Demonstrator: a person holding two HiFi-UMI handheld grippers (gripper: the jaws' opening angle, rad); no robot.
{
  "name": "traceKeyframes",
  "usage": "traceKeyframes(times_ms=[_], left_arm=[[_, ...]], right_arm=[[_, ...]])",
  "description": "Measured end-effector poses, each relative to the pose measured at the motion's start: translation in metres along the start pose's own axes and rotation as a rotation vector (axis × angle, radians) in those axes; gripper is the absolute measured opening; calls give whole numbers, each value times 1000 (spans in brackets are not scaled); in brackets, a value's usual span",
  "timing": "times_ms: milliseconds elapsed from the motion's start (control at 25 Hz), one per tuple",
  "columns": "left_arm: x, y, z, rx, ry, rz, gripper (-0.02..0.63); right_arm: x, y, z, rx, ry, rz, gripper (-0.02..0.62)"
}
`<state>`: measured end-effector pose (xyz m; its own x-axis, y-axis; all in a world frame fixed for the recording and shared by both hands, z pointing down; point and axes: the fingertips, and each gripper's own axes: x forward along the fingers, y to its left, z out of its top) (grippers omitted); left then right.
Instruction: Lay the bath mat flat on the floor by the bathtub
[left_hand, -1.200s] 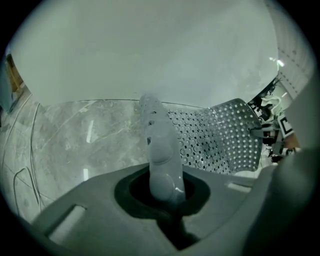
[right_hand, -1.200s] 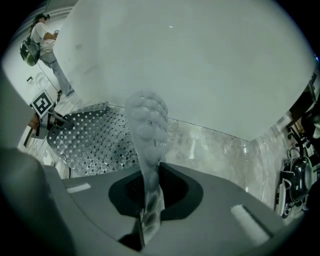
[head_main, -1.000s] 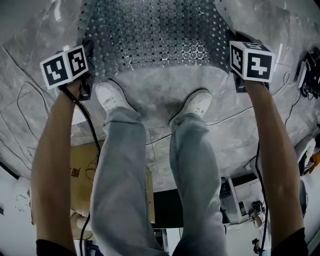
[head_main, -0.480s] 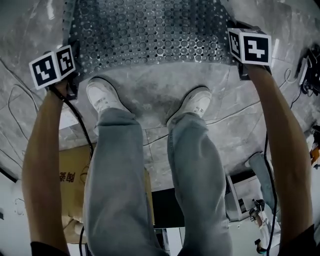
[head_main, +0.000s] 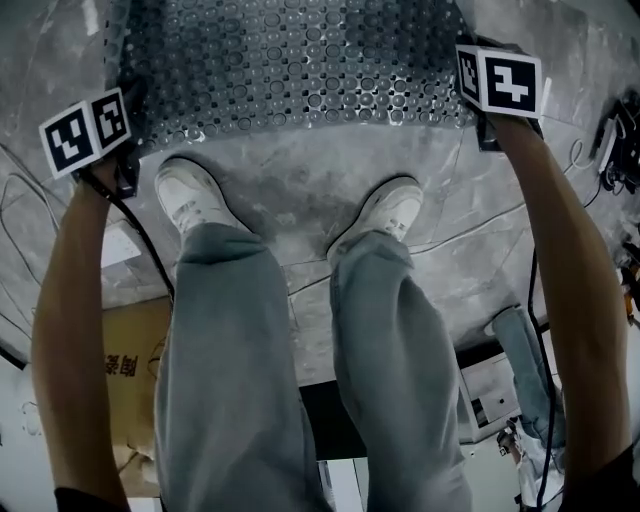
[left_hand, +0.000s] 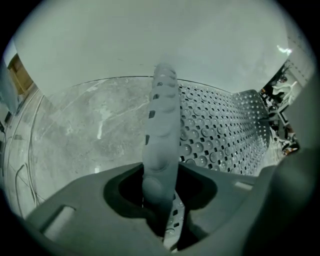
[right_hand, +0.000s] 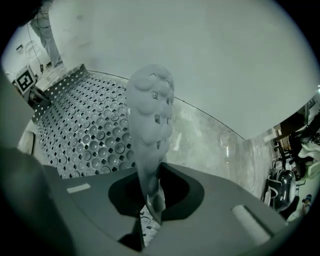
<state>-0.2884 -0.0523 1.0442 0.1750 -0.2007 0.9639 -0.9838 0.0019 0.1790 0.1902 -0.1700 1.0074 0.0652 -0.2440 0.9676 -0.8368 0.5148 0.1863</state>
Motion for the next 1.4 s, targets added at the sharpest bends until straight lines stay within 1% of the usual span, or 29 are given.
traceKeyframes(times_ms=[80,120,200,240,400,440,560,680,840,920,1000,1160,1240,1320,1400], left_arm=[[1,7,-2,-28,-13,19,186],[0,10,-4,-42,-18,32,206],[-4,14,-10,-52,-16,68,215],[-7,16,-15,-53,-8,82,215],[-20,24,-39,-95,36,107,215],[-23,25,-43,-105,42,109,215],[-35,25,-52,-134,50,116,206],[-48,19,-52,-177,49,109,201],[-70,5,-53,-223,50,88,193],[-78,-5,-46,-238,43,72,183],[-89,-16,-41,-234,42,60,156],[-116,-36,-21,-184,20,40,69],[-129,-47,-8,-163,4,24,49],[-143,-55,3,-154,-7,8,12],[-157,-63,14,-146,-16,-8,5]], right_arm=[[3,-6,-2,17,11,-37,29],[3,-9,-4,22,25,-65,54],[2,-15,-9,25,50,-106,62],[2,-16,-12,33,64,-112,71],[-2,-23,-31,113,141,-115,74],[-4,-23,-33,115,150,-110,74],[-14,-24,-43,71,179,-104,74],[-26,-28,-45,83,197,-106,72],[-45,-21,-50,78,212,-93,71],[-54,-15,-48,87,212,-75,59],[-65,-5,-48,102,210,-46,57],[-87,15,-43,122,203,27,55],[-101,16,-40,131,200,38,49],[-116,17,-37,145,194,49,43],[-130,19,-32,161,181,65,30]])
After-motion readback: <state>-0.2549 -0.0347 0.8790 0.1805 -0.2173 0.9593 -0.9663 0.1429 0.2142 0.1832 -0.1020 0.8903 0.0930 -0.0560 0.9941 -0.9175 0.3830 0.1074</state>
